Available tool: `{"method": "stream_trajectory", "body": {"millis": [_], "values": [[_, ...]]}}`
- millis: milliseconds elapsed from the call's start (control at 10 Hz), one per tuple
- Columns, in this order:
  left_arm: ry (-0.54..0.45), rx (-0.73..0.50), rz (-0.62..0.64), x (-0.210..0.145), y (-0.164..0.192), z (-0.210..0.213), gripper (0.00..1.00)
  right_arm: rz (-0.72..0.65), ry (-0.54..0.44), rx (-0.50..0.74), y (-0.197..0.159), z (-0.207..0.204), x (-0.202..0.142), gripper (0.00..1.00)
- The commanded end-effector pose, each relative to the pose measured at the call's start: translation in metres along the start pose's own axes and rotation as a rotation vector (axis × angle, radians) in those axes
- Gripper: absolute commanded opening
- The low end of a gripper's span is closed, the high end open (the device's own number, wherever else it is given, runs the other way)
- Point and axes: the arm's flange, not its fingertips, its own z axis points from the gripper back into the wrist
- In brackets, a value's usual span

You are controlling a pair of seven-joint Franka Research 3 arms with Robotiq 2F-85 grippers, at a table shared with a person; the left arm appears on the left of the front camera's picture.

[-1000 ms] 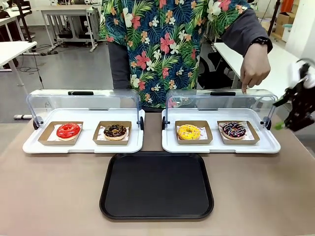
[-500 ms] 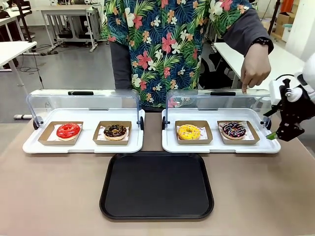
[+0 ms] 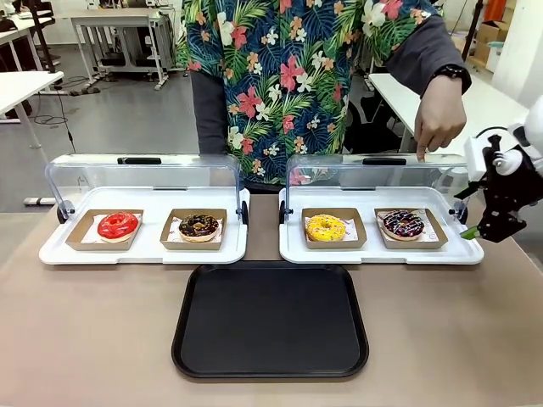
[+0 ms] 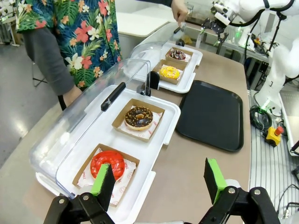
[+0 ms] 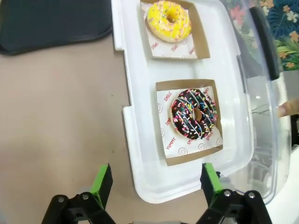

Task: Move the fourth donut from the left to the tray.
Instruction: Pick up the Paper togo box containing the Donut indicated by the person and place it on the Handle tray.

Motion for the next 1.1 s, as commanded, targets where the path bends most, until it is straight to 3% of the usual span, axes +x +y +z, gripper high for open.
{"method": "stream_trajectory", "body": {"millis": [0,1000], "values": [[0.0,-0.01,-0.011,0.001,-0.002,0.0,1.0,0.021,0.089,0.009,-0.015,-0.017,0.007,1.0],[0.0,-0.01,-0.011,0.001,-0.002,0.0,1.0,0.119,0.191,0.01,-0.041,-0.094,-0.003,1.0]]}}
